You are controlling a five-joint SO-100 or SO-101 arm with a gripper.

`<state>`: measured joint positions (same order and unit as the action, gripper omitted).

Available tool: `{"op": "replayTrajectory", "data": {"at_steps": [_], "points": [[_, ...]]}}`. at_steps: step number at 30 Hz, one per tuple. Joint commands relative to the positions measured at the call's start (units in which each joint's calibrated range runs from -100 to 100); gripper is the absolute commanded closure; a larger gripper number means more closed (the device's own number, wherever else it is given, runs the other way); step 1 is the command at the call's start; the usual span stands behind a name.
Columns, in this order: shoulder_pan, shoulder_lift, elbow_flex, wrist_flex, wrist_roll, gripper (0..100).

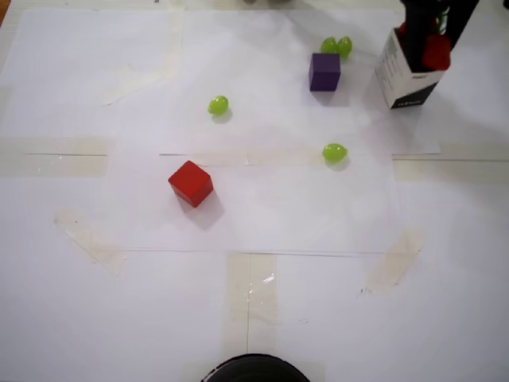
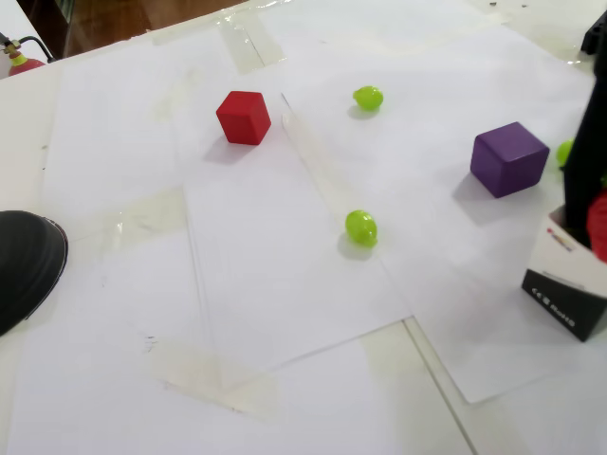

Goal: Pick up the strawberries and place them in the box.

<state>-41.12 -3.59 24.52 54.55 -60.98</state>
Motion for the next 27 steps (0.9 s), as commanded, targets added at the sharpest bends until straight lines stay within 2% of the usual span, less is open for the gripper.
{"op": "replayTrajectory", "data": {"at_steps": [1, 7, 11, 16, 27], "points": [[-0.71, -0.71, 4.66, -6.67, -0.98, 91], [-0.94, -1.48, 2.38, -3.89, -1.66, 82], [-1.08, -1.14, -6.43, 9.10, -2.54, 80], [-0.71, -1.40, -13.16, 18.33, -2.59, 78], [0.17, -1.91, -19.34, 20.13, -1.12, 75]]}}
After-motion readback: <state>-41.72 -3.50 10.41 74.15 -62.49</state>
